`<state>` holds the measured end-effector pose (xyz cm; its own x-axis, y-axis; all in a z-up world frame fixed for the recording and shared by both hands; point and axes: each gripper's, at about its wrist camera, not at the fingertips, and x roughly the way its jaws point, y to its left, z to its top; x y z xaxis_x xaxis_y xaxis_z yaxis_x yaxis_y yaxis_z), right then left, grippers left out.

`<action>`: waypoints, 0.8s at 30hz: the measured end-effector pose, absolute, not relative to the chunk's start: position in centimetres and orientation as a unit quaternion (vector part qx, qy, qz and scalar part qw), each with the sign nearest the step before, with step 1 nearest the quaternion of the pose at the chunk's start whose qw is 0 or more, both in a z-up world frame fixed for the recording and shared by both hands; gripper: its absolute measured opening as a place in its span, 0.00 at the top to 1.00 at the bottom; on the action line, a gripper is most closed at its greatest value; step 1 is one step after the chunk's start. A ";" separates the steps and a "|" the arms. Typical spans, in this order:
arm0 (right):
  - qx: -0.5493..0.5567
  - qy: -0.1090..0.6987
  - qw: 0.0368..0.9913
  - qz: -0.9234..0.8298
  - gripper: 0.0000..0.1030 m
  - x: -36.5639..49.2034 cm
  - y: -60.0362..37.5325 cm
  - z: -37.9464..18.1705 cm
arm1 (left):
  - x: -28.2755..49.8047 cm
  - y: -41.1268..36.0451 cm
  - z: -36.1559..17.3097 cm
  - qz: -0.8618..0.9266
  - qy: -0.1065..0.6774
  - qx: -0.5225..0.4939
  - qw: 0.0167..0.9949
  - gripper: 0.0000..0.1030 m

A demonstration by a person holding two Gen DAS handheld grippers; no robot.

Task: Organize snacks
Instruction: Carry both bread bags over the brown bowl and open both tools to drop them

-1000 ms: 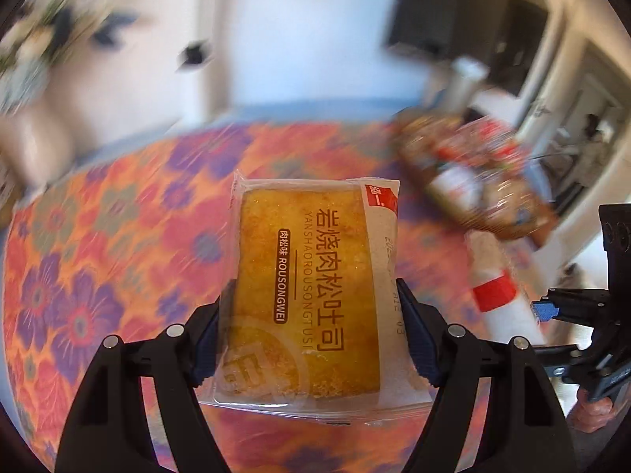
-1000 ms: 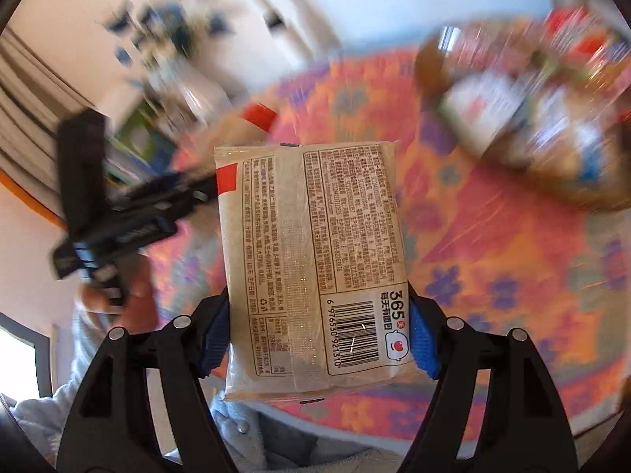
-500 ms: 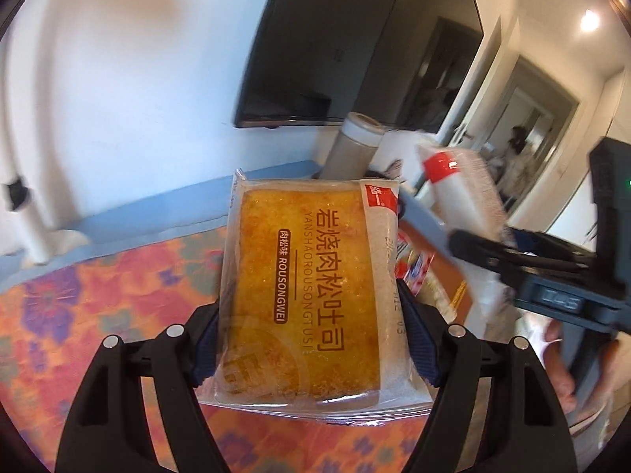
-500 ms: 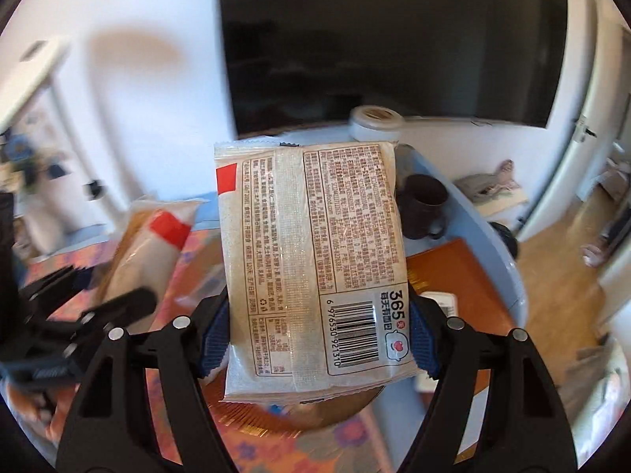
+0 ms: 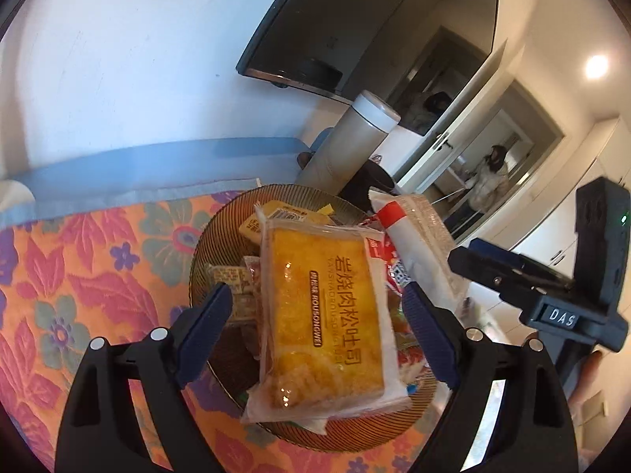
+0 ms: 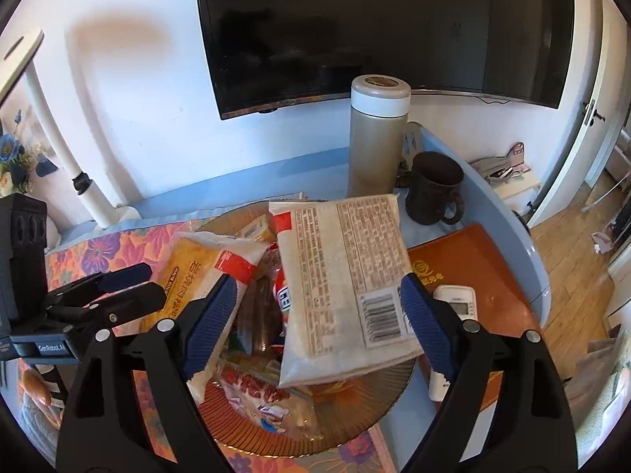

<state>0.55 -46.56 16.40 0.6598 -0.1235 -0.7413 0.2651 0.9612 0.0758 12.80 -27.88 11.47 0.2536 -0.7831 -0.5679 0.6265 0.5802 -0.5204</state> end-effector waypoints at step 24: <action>0.028 0.402 0.914 0.050 0.14 -6.1 -28.9 14.7 | 2.2 -12.1 14.5 -0.342 0.371 -0.051 0.862 0.16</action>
